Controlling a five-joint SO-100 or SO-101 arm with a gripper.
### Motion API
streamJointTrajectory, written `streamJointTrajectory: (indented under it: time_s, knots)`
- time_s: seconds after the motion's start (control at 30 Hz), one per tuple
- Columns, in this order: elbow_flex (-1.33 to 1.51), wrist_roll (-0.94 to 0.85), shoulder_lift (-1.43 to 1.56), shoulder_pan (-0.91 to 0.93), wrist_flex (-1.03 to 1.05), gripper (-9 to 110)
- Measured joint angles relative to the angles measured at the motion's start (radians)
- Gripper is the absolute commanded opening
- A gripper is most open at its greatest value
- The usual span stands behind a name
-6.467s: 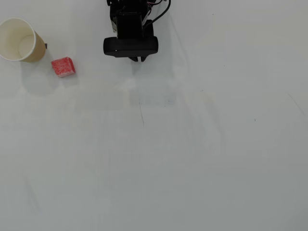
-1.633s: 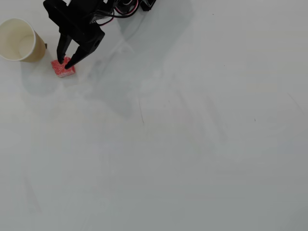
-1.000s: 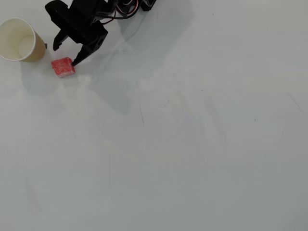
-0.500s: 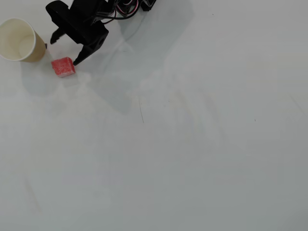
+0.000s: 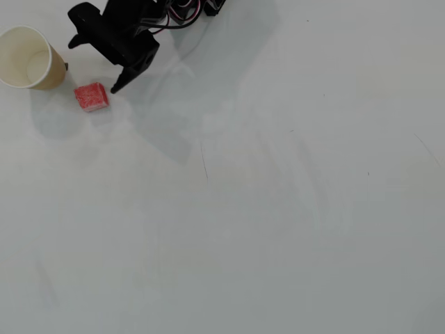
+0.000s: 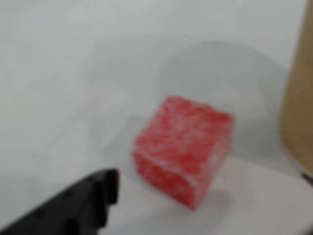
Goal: Pick up the cube and drop it in the cup.
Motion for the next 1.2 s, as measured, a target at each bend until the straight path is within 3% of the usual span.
streamJointTrajectory:
  time_s: [0.37,0.67,1.2]
  knots:
    - [0.000,0.000,-0.034,-0.051,0.000,43]
    - [-0.049,0.000,-0.238,-0.074,-0.005,43]
    - [-0.166,0.000,-0.485,-0.026,-0.170,42]
